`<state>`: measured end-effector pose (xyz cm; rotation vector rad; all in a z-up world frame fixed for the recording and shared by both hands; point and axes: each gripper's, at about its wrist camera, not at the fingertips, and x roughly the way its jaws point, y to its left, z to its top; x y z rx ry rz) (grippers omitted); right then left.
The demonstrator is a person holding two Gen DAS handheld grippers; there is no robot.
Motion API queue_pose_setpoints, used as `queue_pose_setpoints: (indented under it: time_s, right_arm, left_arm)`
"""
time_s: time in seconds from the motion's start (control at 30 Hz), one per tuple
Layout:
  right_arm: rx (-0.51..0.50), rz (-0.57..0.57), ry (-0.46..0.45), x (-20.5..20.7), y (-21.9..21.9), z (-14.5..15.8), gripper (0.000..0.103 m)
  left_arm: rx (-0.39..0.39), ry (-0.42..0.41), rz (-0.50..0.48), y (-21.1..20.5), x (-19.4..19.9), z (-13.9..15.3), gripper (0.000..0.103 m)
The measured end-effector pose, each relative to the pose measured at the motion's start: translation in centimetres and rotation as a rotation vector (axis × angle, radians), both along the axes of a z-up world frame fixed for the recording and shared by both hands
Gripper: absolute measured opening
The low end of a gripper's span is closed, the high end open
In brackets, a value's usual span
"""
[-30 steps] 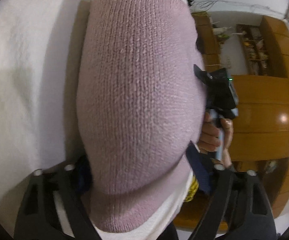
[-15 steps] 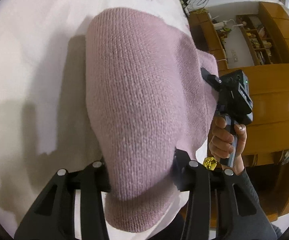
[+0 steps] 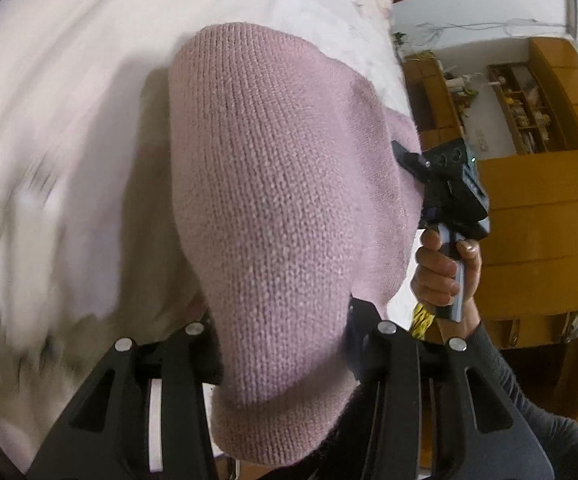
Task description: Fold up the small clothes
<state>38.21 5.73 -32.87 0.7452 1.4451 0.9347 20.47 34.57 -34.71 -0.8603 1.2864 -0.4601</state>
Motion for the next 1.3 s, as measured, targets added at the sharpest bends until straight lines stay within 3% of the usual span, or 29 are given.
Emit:
queue_pose_setpoints:
  time_s: [0.07, 0.17, 0.23, 0.33, 0.43, 0.53, 0.57, 0.6, 0.77, 0.83, 0.9, 0.97, 1.03, 1.1, 1.2, 1.23, 1.3]
  right_arm:
    - [-0.053, 0.003, -0.001, -0.8, 0.5, -1.3, 0.051]
    - [-0.111, -0.034, 0.028, -1.0, -0.5, -2.5, 0.068]
    - [-0.133, -0.081, 0.001, -1.4, -2.2, -1.3, 0.071]
    - [-0.137, -0.156, -0.081, -2.9, -5.0, 1.8, 0.071]
    - [-0.139, -0.161, -0.155, -4.5, -5.9, 3.6, 0.062]
    - [-0.142, -0.14, -0.18, -5.0, -4.7, 3.6, 0.047]
    - [-0.142, -0.127, -0.171, -5.3, -3.4, 3.2, 0.034]
    - [-0.149, -0.117, -0.168, -5.4, -3.0, 2.9, 0.015]
    - [-0.234, -0.126, -0.346, -5.8, -1.2, 5.0, 0.012]
    - [-0.335, -0.136, -0.307, -4.9, -1.4, 2.3, 0.012]
    - [-0.331, -0.155, -0.27, -4.4, -1.8, 1.2, 0.013]
    - [-0.289, -0.162, -0.258, -4.3, -2.1, 1.8, 0.015]
    - [-0.275, -0.152, -0.269, -4.5, -2.5, 2.6, 0.023]
    - [-0.249, -0.193, -0.28, -4.1, -3.2, 3.7, 0.043]
    - [-0.255, -0.194, -0.233, -2.5, -2.6, 3.2, 0.045]
    - [-0.257, -0.177, -0.216, -2.0, -2.1, 2.8, 0.045]
    - [-0.265, -0.161, -0.264, -1.9, -1.3, 3.3, 0.014]
  left_arm:
    - [-0.001, 0.043, 0.012, 0.7, -1.0, -2.5, 0.047]
    - [-0.014, 0.06, 0.057, 1.3, -1.7, -3.1, 0.062]
    - [0.065, 0.038, 0.106, 1.9, -2.1, -1.5, 0.075]
    - [0.209, -0.112, 0.213, 3.7, -4.3, 3.2, 0.076]
    - [0.113, -0.226, 0.206, 3.2, -6.3, 5.7, 0.075]
    - [0.046, -0.225, 0.096, 0.1, -6.4, 5.0, 0.068]
    - [0.052, -0.191, 0.068, -0.8, -6.4, 3.6, 0.068]
    - [0.044, -0.159, 0.052, -1.4, -6.2, 2.4, 0.067]
    - [0.005, -0.086, 0.058, -3.4, -5.0, 0.4, 0.067]
    - [-0.018, -0.071, 0.038, -4.1, -4.6, 1.1, 0.067]
    - [-0.052, -0.091, 0.009, -4.6, -3.9, 2.7, 0.066]
    - [-0.066, -0.165, 0.009, -3.2, -3.5, 5.2, 0.066]
    - [-0.075, -0.222, 0.061, -0.6, -1.3, 7.3, 0.07]
    - [-0.052, -0.24, 0.087, 1.0, 1.2, 7.8, 0.071]
    - [-0.043, -0.197, 0.088, 2.1, 6.2, 6.5, 0.071]
    - [-0.034, -0.182, 0.086, 2.1, 7.4, 5.9, 0.071]
    - [0.004, -0.143, 0.075, 2.7, 9.9, 4.4, 0.067]
